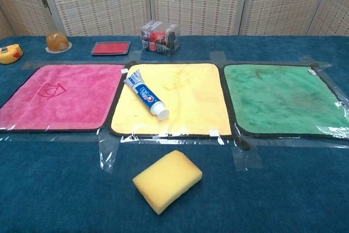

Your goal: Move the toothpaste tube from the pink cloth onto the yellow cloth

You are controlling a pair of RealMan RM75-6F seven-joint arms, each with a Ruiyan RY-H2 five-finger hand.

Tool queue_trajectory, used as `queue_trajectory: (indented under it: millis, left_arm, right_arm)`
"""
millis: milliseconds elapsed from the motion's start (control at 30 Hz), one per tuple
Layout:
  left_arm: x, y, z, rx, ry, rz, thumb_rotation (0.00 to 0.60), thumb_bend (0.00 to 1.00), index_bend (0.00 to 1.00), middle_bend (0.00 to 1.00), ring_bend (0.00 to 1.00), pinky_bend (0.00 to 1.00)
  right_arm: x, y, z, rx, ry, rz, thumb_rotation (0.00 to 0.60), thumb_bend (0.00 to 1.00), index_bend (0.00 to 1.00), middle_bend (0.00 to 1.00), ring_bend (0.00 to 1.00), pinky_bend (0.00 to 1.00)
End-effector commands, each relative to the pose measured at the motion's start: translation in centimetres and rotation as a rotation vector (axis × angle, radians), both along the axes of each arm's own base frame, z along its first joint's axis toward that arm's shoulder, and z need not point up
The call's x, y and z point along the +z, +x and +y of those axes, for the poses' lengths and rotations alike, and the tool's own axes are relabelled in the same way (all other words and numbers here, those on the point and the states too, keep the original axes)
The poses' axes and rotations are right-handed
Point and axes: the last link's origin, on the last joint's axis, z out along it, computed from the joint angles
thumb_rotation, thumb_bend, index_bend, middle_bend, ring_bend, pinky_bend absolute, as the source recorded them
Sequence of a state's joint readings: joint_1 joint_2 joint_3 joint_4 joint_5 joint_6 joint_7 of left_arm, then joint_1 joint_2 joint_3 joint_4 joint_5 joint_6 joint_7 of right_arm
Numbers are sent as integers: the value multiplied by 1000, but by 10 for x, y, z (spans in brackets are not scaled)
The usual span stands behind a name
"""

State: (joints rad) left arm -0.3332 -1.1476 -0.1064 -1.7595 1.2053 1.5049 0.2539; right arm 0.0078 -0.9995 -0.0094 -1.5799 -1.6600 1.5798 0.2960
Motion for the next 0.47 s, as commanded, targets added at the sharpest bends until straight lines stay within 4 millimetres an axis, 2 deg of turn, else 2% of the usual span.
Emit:
queue_trajectory:
  millis: [33, 267, 467]
  left_arm:
    - [1, -1, -22, -35, 13, -11, 600, 398, 110, 56, 3, 7]
    - [-1, -5, -50, -75, -26, 0, 600, 398, 121, 62, 7, 6]
    - [-11, -6, -61, -71, -61, 38, 600, 398, 121, 62, 7, 4]
  right_arm:
    - [-2, -2, 2, -15, 4, -4, 600, 151, 98, 62, 76, 0]
    - [-7, -3, 3, -30, 15, -18, 600, 151, 98, 61, 76, 0]
    - [-11, -2, 1, -29, 28, -21, 600, 151, 98, 62, 74, 0]
